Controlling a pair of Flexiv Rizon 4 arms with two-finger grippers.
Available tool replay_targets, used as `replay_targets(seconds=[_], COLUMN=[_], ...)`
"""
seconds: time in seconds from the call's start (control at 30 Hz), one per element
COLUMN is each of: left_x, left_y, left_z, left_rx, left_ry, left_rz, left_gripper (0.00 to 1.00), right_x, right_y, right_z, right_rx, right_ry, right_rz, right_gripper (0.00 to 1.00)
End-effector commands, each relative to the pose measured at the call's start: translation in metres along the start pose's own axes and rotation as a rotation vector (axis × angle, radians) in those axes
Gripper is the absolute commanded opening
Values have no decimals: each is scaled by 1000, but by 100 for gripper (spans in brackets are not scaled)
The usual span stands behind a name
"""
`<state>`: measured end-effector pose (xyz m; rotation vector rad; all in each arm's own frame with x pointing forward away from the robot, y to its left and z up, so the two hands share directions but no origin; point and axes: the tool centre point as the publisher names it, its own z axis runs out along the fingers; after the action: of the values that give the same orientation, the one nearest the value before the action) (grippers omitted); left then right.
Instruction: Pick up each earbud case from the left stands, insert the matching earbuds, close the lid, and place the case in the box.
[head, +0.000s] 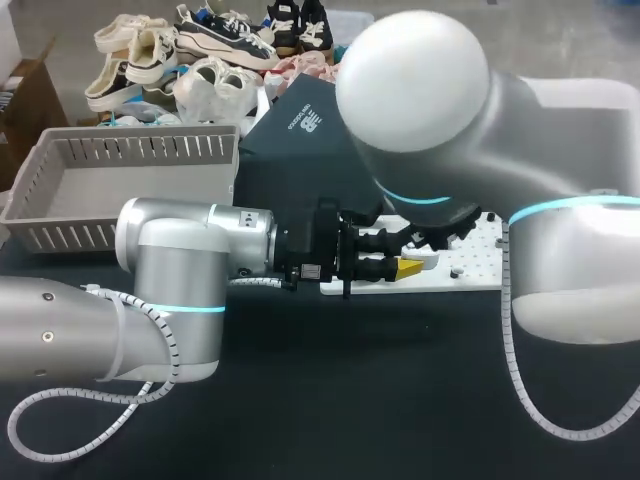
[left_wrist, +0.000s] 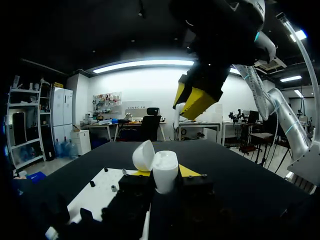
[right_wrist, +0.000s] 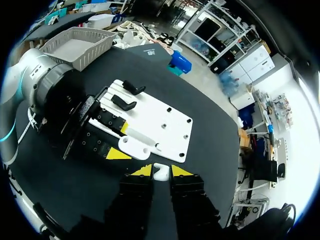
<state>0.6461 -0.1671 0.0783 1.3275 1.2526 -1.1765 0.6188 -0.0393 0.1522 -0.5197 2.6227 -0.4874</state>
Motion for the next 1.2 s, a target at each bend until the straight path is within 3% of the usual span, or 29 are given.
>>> replay_targets(seconds=[0.03,0.07,0.1,0.17,0.23,0.57,1.07,1.2], left_x=[1,1,1,1,1,1,1,1], left_y=[1,1,1,1,1,1,1,1], left_z=[0,0,0,0,0,0,0,0], left_rx=[1,1,1,1,1,1,1,1], left_ry=[-3,-3,-3,-3,-3,-3,-3,-3], left_rz=[1,1,1,1,1,1,1,1], left_gripper=[0,0,0,0,0,0,0,0], right_x=[-20,-21,-23,-25,-26,-2,-3,-8], right_y=[-12,-13,-14,-14,-12,-11,-9,-5], right_z=[-1,-1,-1,-2,-3,-6,-8,-17], right_rx=[130,144,217,225,294,381,372,302], right_ry=[125,142,128,132,130,191,194,291], right_rz=[215,235,274,292,306,326,325,408], right_gripper=[0,0,0,0,0,0,0,0])
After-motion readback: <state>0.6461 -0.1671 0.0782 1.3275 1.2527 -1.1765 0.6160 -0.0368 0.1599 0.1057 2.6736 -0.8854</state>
